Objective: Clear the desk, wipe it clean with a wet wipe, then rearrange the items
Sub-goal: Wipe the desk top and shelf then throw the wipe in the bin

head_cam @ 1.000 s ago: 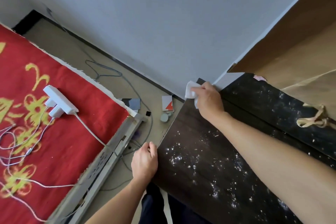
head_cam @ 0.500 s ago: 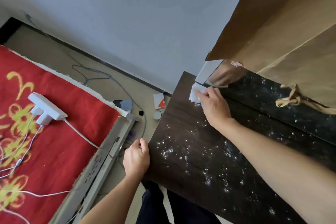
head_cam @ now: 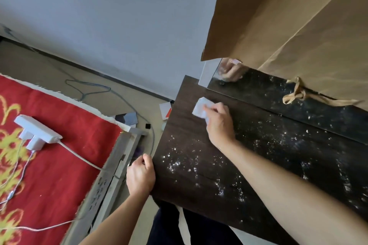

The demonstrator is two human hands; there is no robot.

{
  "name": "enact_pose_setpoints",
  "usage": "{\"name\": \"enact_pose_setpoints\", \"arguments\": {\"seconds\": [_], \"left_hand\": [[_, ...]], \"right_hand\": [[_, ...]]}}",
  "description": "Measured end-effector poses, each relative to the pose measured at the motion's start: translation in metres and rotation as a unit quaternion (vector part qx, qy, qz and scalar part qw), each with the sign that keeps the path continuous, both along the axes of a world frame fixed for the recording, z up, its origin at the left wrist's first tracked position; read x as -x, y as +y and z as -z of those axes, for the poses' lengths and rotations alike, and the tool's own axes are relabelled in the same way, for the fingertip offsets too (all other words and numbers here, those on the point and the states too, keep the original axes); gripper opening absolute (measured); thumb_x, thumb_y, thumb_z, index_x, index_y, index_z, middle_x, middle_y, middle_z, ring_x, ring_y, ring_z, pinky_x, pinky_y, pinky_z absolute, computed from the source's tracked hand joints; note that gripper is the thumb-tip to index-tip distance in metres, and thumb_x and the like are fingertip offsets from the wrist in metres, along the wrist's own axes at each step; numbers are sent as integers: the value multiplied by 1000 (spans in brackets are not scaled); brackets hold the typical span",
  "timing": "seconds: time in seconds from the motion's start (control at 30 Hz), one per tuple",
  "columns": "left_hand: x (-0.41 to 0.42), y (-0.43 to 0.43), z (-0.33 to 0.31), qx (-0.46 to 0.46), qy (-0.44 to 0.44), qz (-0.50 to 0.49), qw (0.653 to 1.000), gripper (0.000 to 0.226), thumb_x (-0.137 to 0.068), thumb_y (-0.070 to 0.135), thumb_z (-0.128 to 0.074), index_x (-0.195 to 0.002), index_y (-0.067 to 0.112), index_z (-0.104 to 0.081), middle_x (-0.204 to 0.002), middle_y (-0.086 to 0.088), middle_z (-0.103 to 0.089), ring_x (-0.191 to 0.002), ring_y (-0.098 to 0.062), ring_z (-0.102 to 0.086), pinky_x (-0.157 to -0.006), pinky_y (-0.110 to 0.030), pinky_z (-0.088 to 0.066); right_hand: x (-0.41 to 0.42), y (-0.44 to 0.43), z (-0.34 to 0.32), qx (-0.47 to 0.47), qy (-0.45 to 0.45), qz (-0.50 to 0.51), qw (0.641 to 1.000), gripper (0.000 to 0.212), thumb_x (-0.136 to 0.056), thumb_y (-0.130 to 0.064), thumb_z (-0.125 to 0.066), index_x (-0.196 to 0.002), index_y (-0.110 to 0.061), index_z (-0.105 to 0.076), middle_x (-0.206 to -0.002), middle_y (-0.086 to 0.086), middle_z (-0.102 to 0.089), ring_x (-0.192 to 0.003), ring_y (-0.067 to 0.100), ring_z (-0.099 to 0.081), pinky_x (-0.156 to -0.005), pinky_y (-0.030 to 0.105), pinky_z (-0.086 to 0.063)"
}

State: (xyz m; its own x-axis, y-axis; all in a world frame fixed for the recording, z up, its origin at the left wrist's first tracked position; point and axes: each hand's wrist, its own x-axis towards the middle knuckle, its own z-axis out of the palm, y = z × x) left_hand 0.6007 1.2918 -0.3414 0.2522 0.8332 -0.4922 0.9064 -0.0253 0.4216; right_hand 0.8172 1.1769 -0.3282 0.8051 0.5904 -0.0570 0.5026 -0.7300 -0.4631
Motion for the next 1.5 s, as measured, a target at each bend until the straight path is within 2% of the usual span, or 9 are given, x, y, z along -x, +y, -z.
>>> {"name": "enact_pose_setpoints", "arguments": {"seconds": [0.13, 0.33, 0.53, 0.67, 0.9, 1.13, 1.27, 1.4, 1.5], "left_hand": [[-1, 0, -3, 10, 2, -1, 1000, 42, -93, 31, -31, -62, 11, -52, -68, -6, -57, -68, -23, -52, -63, -35, -38], [-1, 0, -3, -3, 3, 0, 1000, 42, -94, 30, -32, -64, 10, -53, -66, -4, -55, -67, -23, -49, -63, -34, -36], [0, 1, -3, 14, 0, -5, 1000, 44, -94, 33, -31, -65, 10, -55, -67, -5, -58, -70, -25, -53, -66, -36, -39], [0, 1, -2, 11, -9, -13, 1000, 43, -94, 32, -33, -62, 9, -52, -65, -6, -56, -70, -27, -52, -65, -36, -37], [1, 1, -2, 9, -14, -6, 1000, 44, -94, 32, -33, -62, 9, -53, -66, -6, -57, -69, -26, -53, -64, -36, -38], [2, 2, 1, 7, -24, -6, 1000, 43, -93, 31, -33, -58, 11, -48, -64, -7, -57, -67, -24, -54, -64, -36, -41], [3, 3, -2, 22, -23, -5, 999, 43, -93, 33, -32, -58, 14, -48, -67, -7, -58, -74, -28, -55, -68, -38, -42], [5, 9, 0, 85, -22, 23, 996, 45, -93, 37, -28, -60, 16, -49, -76, -10, -61, -80, -30, -56, -73, -39, -45], [6, 23, -2, 142, -16, 96, 985, 47, -97, 37, -29, -77, 9, -61, -85, -10, -64, -84, -28, -58, -79, -38, -46]], "right_hand": [[33, -33, -10, -2, 35, -165, 986, 41, -72, 7, -71, -109, -11, -68, -91, 6, -57, -85, 27, -55, -65, 30, -52], [-19, -5, 0, 12, -40, 44, 998, 48, -64, 14, -71, -108, -4, -67, -92, 15, -58, -83, 34, -54, -69, 37, -51], [30, -38, -5, -5, 10, -141, 990, 33, -76, 7, -67, -106, -8, -67, -93, 6, -54, -83, 26, -52, -64, 29, -49], [-31, -26, 7, 2, -20, 53, 998, 22, -81, 1, -63, -101, -8, -66, -93, 10, -54, -87, 32, -52, -73, 35, -47], [28, -24, -2, -22, -33, -140, 989, 39, -68, 13, -69, -101, -7, -64, -93, 5, -52, -79, 28, -52, -62, 29, -45], [-23, 1, 8, 9, -57, 93, 994, 47, -64, 18, -59, -102, -9, -66, -93, 14, -54, -82, 34, -48, -67, 43, -50], [22, 42, 6, -18, -9, -40, 999, 43, -78, 8, -60, -114, -14, -65, -99, 10, -54, -90, 29, -48, -70, 43, -50], [60, -13, -2, -10, 7, -185, 983, 16, -94, -30, -54, -102, -21, -65, -93, -3, -53, -86, 10, -48, -76, 29, -45], [33, -48, -5, 1, 3, -50, 999, 16, -85, -12, -66, -100, -16, -70, -89, -5, -54, -81, 11, -51, -71, 23, -41]]}}
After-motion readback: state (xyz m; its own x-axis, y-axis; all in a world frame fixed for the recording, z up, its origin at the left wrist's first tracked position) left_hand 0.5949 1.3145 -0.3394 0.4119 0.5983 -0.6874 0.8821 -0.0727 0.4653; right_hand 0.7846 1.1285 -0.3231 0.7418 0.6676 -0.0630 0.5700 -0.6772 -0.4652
